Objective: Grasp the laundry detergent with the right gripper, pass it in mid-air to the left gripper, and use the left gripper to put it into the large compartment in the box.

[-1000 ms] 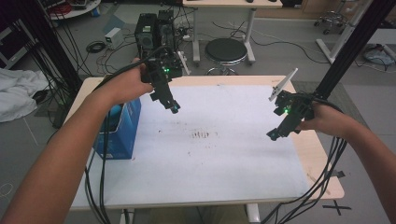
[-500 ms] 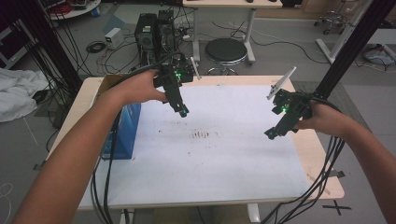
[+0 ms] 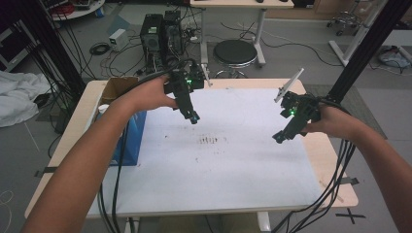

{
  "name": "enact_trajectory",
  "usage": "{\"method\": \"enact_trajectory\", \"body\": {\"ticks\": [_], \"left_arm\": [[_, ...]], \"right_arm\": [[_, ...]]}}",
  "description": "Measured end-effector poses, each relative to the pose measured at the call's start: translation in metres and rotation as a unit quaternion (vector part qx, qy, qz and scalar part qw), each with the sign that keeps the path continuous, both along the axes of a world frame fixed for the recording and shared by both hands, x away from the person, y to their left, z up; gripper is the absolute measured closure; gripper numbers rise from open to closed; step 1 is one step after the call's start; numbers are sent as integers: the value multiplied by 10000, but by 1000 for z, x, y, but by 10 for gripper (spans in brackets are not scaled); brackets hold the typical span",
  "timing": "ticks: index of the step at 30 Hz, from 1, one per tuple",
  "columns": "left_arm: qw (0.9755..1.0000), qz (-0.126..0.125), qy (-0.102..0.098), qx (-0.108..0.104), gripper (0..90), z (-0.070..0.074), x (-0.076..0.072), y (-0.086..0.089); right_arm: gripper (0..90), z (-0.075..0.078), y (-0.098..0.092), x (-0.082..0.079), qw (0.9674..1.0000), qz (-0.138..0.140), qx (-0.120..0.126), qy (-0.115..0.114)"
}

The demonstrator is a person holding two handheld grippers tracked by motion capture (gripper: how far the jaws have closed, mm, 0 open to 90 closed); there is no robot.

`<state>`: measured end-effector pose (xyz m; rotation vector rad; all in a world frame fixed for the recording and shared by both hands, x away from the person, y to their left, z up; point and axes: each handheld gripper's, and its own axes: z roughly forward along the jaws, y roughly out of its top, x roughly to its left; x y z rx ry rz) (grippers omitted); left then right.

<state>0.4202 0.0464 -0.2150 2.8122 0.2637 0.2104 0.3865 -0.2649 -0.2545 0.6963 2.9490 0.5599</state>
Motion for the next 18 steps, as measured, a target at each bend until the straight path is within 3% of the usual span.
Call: {"method": "enact_trajectory", "body": {"ticks": [18], "left_arm": [[10000,12,41,85,17,-5,-2,1]], "right_arm": [[11,-1,1,-1,10000,16,-25,1]]}}
